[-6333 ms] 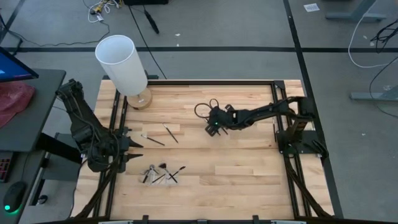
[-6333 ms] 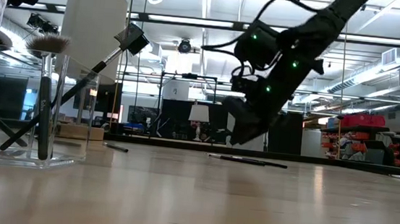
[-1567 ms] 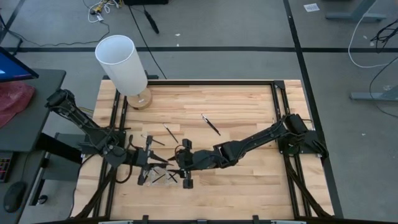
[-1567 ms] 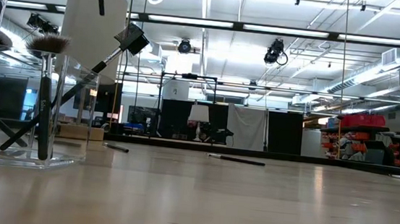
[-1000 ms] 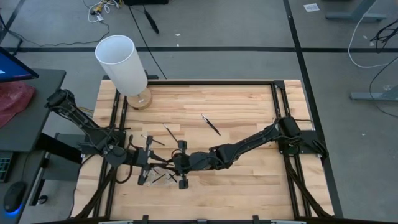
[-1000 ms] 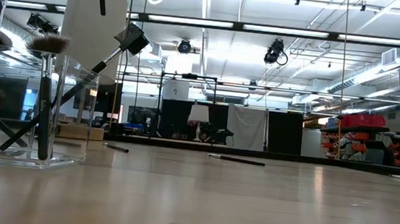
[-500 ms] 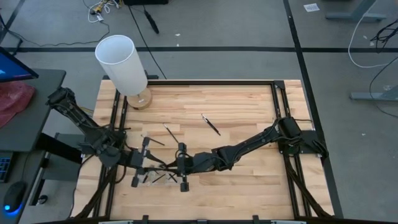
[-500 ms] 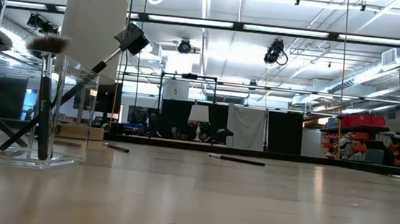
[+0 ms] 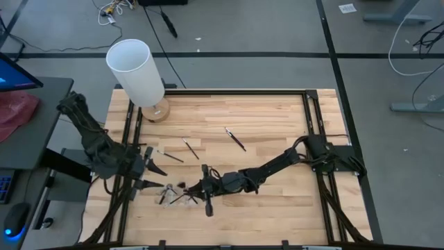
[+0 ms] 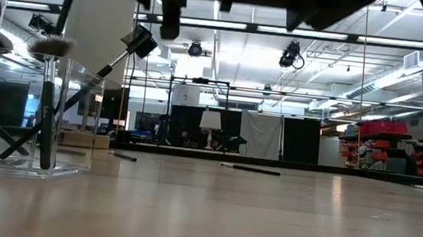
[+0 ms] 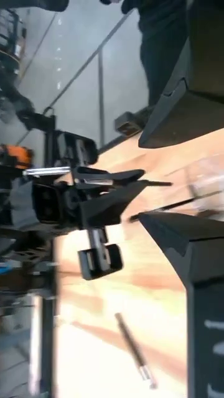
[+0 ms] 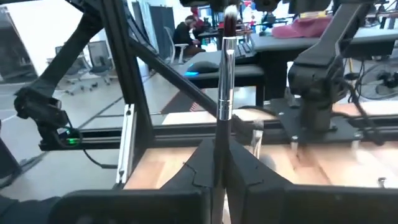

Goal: Put items in baskets/containers
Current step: Put the eyeshadow brush into the transparent organizer

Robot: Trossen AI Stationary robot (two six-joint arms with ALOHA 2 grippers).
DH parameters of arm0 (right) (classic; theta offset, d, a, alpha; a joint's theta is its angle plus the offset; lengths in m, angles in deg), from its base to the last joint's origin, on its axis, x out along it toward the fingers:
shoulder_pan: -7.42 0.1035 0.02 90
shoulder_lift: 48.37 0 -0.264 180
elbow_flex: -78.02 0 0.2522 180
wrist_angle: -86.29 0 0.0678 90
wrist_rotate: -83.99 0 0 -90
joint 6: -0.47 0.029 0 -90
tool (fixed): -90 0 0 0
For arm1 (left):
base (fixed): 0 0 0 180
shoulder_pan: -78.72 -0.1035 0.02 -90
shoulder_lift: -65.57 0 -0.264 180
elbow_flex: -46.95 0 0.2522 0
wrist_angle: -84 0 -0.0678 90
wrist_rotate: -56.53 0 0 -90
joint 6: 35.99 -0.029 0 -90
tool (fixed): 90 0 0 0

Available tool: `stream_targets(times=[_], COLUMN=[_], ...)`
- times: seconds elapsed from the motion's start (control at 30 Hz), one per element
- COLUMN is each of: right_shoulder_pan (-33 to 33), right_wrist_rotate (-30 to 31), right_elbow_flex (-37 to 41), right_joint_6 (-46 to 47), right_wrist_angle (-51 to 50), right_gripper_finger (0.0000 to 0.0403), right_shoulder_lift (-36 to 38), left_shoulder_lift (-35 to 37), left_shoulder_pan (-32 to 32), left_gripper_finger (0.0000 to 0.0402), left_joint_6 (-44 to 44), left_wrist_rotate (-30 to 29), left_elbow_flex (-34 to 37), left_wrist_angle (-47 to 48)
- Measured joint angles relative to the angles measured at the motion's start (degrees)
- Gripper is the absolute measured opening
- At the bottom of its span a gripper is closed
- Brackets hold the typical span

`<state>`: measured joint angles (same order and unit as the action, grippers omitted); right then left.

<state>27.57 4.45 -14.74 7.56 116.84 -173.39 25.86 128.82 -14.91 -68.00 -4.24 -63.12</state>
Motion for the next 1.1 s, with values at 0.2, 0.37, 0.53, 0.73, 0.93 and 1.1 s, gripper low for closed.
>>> stream_targets(times=[0.2,0.37,0.53,0.73,0.93,1.1], right_shoulder_pan=[-1.1,-1.8,-1.9,-2.0,-2.0,-2.0], right_wrist_rotate=[0.0,-0.7,-1.0,-1.0,-0.9,1.0], right_elbow_flex=[0.0,0.0,0.0,0.0,0.0,0.0], right_joint_6=[3.2,4.5,4.5,4.3,4.2,3.8], right_wrist_angle=[2.6,0.0,-0.4,-0.2,-1.2,-7.4], right_gripper_finger=[0.0018,0.0021,0.0042,0.0072,0.0123,0.0165], right_shoulder_lift=[-2.9,-3.1,-3.1,-3.1,-2.5,1.1], left_shoulder_lift=[-1.3,-2.3,-2.3,-2.3,-2.3,-2.3], left_shoulder_pan=[2.2,2.2,2.2,2.2,2.2,2.2], left_gripper_finger=[0.0170,0.0168,0.0167,0.0167,0.0167,0.0167], left_joint_6=[1.9,1.8,1.8,1.7,1.7,1.7], left_wrist_rotate=[-6.0,-7.7,-7.7,-7.7,-7.9,-7.9], left_elbow_flex=[2.8,3.1,3.1,3.1,3.1,3.1], left_wrist_angle=[0.4,-0.1,0.0,0.0,0.0,0.0])
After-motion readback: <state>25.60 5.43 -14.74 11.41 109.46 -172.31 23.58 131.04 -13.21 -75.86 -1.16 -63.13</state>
